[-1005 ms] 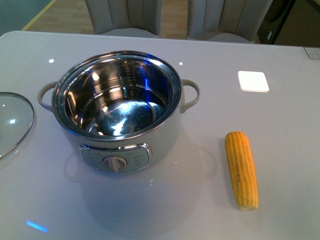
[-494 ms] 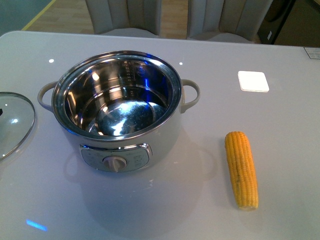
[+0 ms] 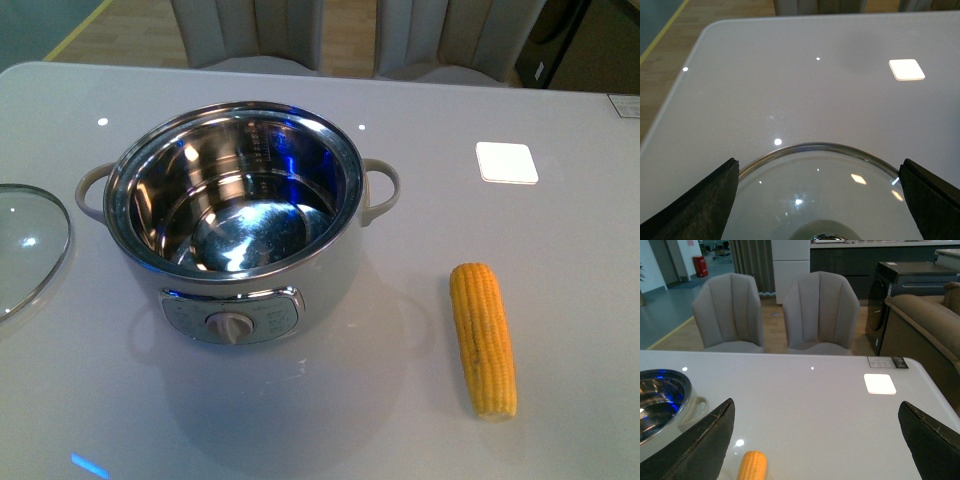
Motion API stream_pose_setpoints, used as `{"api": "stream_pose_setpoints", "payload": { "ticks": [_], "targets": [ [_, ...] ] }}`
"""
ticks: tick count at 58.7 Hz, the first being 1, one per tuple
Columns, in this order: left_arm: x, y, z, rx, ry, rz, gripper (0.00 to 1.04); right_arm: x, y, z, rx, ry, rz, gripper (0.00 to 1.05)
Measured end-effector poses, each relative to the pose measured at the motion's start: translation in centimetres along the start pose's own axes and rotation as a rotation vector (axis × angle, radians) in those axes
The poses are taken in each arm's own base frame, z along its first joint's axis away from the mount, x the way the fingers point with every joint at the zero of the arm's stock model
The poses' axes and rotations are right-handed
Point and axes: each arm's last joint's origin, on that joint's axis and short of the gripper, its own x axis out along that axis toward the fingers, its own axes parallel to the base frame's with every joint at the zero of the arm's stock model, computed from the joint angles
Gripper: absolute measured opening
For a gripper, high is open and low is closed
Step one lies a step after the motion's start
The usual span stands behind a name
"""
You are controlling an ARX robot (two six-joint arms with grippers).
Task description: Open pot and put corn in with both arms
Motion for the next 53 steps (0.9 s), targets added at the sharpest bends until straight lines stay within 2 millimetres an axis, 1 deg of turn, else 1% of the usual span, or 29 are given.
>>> {"api": "stream_pose_setpoints", "payload": {
  "ticks": [5, 8, 13, 18, 22, 33, 40, 49, 53],
  "targets": [
    [-1.2, -0.1, 1.3, 0.004, -0.019, 0.012, 0.98, 0.0, 0.0, 0.0, 0.000, 0.000, 0.000, 0.96],
    [-2.4, -0.4, 2.5, 0.007, -0.036, 0.022, 0.98, 0.0, 0.0, 0.0, 0.000, 0.000, 0.000, 0.96],
    [-5.1, -1.7, 5.2, 0.013, -0.084, 0.016, 0.98, 0.0, 0.0, 0.0, 0.000, 0.000, 0.000, 0.96],
    [-7.6, -4.0, 7.8, 0.045, -0.123, -0.003, 0.98, 0.0, 0.0, 0.0, 0.000, 0.000, 0.000, 0.96],
    [-9.0, -6.1, 9.1, 0.065, -0.139, -0.027, 0.98, 0.0, 0.0, 0.0, 0.000, 0.000, 0.000, 0.96],
    [-11.1, -9.4, 10.4, 0.085, -0.152, -0.053, 0.98, 0.0, 0.0, 0.0, 0.000, 0.000, 0.000, 0.96],
    [-13.0, -12.1, 11.4, 0.092, -0.168, -0.073, 0.98, 0.0, 0.0, 0.0, 0.000, 0.000, 0.000, 0.96],
    [-14.9, -14.5, 12.4, 0.104, -0.192, -0.091, 0.98, 0.0, 0.0, 0.0, 0.000, 0.000, 0.000, 0.96],
    [-15.6, -15.2, 12.7, 0.109, -0.201, -0.090, 0.98, 0.0, 0.0, 0.0, 0.000, 0.000, 0.000, 0.96]
  ]
}}
